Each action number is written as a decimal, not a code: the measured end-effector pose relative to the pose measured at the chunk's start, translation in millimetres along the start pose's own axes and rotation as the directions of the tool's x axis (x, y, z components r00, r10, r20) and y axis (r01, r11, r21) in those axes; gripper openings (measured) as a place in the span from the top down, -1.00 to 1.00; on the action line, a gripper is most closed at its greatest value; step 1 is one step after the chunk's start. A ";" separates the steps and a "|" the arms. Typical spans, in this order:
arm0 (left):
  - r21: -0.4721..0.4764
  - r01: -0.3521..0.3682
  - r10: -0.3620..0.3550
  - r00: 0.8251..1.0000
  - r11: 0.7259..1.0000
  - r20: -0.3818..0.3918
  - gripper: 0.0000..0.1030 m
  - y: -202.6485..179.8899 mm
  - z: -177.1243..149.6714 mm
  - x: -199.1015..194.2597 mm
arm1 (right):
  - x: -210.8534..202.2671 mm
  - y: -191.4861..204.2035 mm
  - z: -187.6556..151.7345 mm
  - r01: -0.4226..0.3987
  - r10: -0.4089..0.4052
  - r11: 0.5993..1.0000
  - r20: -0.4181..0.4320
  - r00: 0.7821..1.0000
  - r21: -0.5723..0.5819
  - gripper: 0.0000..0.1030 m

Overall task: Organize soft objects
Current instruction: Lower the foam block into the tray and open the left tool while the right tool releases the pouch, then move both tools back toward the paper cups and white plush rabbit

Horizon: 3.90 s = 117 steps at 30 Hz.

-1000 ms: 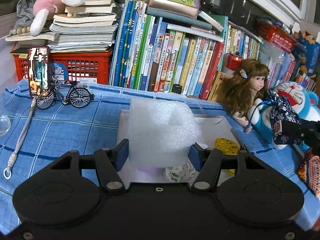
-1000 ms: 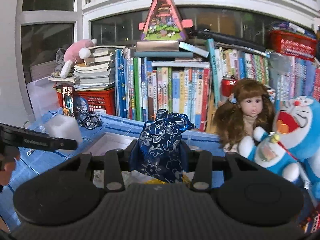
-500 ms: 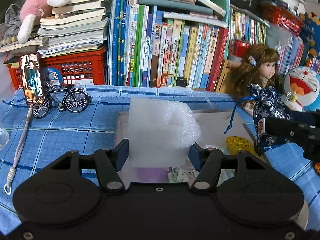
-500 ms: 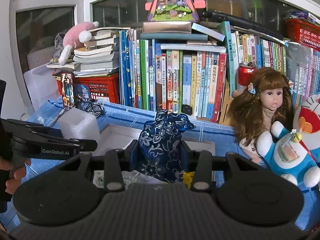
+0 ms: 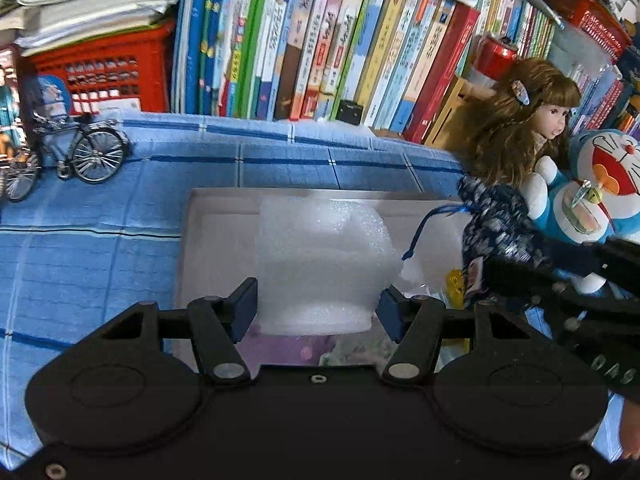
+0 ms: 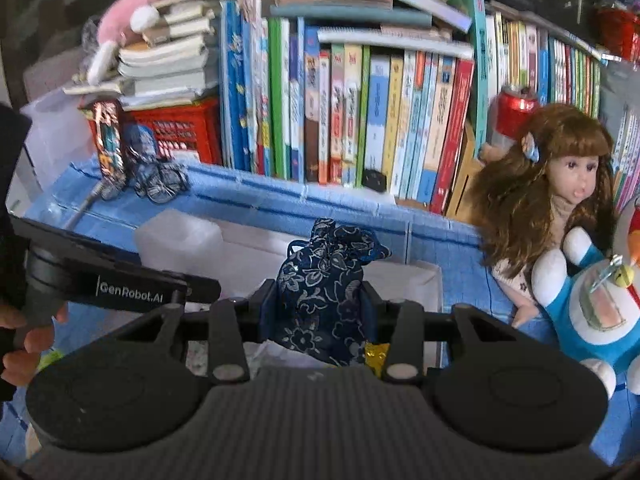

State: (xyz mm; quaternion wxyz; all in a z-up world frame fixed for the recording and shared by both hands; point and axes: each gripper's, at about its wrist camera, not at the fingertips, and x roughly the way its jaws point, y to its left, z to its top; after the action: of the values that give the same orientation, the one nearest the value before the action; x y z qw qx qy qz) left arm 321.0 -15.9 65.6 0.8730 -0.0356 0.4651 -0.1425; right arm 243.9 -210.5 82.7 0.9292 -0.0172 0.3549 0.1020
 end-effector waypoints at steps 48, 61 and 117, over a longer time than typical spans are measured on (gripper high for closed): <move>-0.079 0.021 -0.023 0.999 0.997 -0.026 -0.57 9.7 18.1 19.1 | 51.6 -27.0 5.6 -0.024 0.034 0.993 -0.082 0.996 0.118 -0.39; 0.016 -0.008 0.006 0.991 1.000 0.130 -0.62 -14.2 -16.9 -51.5 | -5.8 -3.3 -6.5 0.016 -0.016 0.999 0.009 1.000 -0.029 -0.52; 0.032 -0.184 0.158 0.909 0.982 0.387 -0.54 32.6 -271.8 -144.0 | -157.1 94.0 -224.1 0.007 0.070 0.974 0.326 0.943 -0.228 -0.71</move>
State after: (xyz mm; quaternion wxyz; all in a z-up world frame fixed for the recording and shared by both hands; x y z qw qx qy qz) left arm 28.7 75.0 21.2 0.9567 0.0075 0.2821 -0.0715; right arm -36.4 -169.8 23.1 0.9658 -0.0994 0.1798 0.1579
